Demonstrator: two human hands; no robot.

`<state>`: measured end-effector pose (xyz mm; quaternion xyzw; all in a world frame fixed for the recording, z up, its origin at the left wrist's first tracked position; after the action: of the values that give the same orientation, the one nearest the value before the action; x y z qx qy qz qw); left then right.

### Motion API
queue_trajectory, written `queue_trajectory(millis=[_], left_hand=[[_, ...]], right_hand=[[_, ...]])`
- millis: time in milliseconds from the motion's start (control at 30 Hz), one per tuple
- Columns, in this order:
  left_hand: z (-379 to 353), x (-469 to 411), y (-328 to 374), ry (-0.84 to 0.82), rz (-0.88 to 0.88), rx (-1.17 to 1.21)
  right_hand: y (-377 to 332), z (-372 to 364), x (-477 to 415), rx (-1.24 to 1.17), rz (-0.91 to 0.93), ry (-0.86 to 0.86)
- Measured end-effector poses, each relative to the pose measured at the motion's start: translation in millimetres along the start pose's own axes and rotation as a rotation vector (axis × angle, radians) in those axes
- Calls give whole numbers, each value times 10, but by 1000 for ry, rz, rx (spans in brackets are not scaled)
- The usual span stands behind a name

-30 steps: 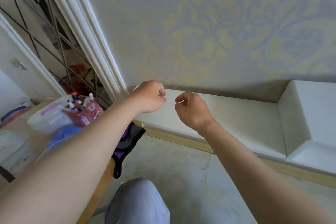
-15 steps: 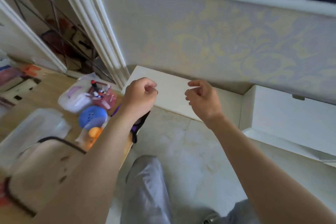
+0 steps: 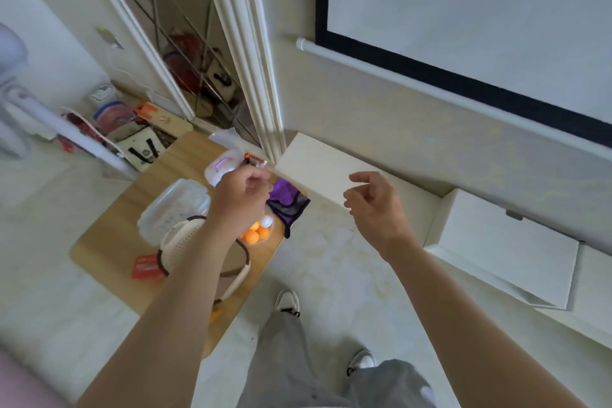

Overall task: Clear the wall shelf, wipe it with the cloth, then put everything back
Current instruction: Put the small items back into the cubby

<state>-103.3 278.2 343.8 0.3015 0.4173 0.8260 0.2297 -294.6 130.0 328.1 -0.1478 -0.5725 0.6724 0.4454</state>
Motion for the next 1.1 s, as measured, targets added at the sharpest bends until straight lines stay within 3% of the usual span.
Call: queue_trajectory(millis=[167, 433, 633, 867, 1100], left_hand=[[339, 418, -124, 99, 82, 14], [962, 694, -1010, 181, 190, -38], [1332, 666, -2068, 82, 274, -131], [1289, 652, -3568, -50, 458, -252], [764, 397, -4544, -110, 530, -385]], right_hand=[[-123, -123, 237, 26, 16, -100], [6, -961, 634, 78, -38, -211], [417, -2017, 922, 201, -110, -282], [1334, -3427, 1207, 472, -218, -597], [2129, -4234, 922, 942, -109, -843]])
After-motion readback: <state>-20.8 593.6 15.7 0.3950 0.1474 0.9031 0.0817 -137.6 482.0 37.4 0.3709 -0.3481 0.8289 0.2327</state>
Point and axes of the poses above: each hand's wrist, its own x-axis away from the middle knuckle, its own z-axis out of the back of the hand, y = z × x, the point moved 3 cm from there along -x, towards the middle knuckle, and after that the axes turned 4 degrees about -y, right-handed, at the moved point
